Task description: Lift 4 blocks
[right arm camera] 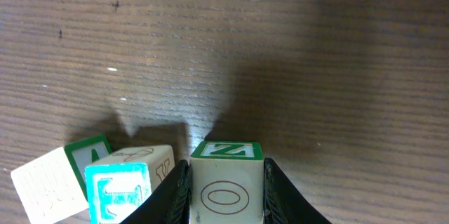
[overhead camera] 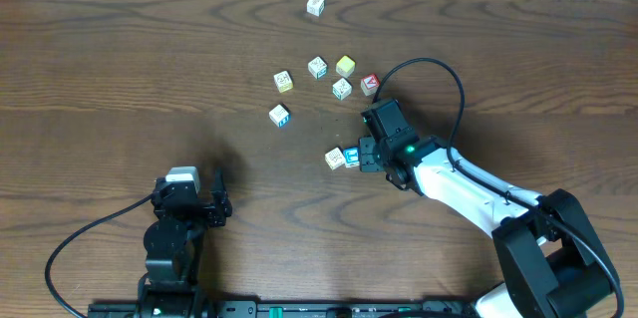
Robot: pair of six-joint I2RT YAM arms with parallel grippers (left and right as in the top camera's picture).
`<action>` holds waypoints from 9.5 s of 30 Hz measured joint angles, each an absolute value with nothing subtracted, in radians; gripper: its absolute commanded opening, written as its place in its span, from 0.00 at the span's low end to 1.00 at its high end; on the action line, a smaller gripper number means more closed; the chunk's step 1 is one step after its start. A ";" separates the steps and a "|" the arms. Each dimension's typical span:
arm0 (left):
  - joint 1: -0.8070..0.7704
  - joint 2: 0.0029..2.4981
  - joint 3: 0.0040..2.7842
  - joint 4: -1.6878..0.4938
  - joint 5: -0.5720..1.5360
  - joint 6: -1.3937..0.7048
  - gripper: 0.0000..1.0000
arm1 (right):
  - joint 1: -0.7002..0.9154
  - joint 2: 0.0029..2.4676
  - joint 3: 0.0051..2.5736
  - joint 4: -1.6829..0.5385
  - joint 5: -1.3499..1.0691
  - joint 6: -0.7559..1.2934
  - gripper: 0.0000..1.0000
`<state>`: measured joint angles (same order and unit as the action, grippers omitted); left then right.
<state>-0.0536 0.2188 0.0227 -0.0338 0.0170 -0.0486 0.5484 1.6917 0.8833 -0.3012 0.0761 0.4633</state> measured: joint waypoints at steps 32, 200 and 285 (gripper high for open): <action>-0.054 0.219 0.023 -0.034 0.017 -0.049 0.74 | 0.548 1.695 0.883 -0.287 0.078 0.463 0.35; -0.318 1.740 0.815 0.120 0.028 0.270 0.69 | 0.184 1.708 1.301 -0.641 -0.023 0.149 0.48; -0.559 1.666 0.817 -0.228 0.012 -0.179 0.51 | 0.184 1.779 1.301 -0.609 -0.011 0.156 0.44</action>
